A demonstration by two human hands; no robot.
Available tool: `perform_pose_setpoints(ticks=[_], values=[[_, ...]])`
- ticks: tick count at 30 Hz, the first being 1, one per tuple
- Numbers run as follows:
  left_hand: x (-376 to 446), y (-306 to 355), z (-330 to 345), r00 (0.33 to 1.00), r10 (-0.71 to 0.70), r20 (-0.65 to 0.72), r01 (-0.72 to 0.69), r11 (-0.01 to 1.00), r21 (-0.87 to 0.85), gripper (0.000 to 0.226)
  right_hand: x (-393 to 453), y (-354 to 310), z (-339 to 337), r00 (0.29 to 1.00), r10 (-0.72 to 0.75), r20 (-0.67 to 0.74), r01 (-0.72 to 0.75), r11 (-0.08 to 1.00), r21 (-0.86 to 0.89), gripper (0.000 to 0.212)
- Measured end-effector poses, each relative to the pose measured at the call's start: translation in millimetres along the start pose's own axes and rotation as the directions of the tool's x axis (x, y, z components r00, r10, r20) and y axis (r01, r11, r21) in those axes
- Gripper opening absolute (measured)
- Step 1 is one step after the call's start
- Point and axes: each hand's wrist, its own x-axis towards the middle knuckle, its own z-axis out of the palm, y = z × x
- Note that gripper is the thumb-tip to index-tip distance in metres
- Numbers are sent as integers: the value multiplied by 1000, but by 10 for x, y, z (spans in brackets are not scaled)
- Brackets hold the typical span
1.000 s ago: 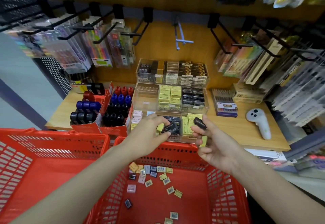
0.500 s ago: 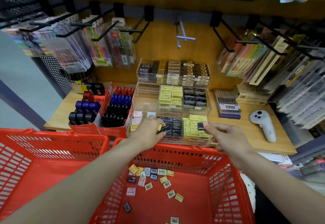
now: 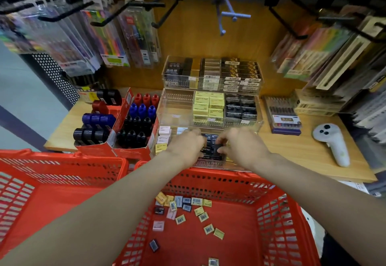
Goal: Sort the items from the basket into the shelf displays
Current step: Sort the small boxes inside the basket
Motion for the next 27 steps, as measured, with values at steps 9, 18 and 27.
perform_pose_setpoints(ticks=[9,18,27], values=[[-21,-46,44,998,5,-62,-6,1000,-15,28,190,-197,63,980,-135,143,185,882,-434,23],[-28,-26,30,997,18,-76,-11,997,81,25,163,-245,118,998,-13,62,43,860,-508,47],[-40,41,15,997,-13,-73,26,983,182,20,158,-280,173,996,70,48,-43,906,-420,30]])
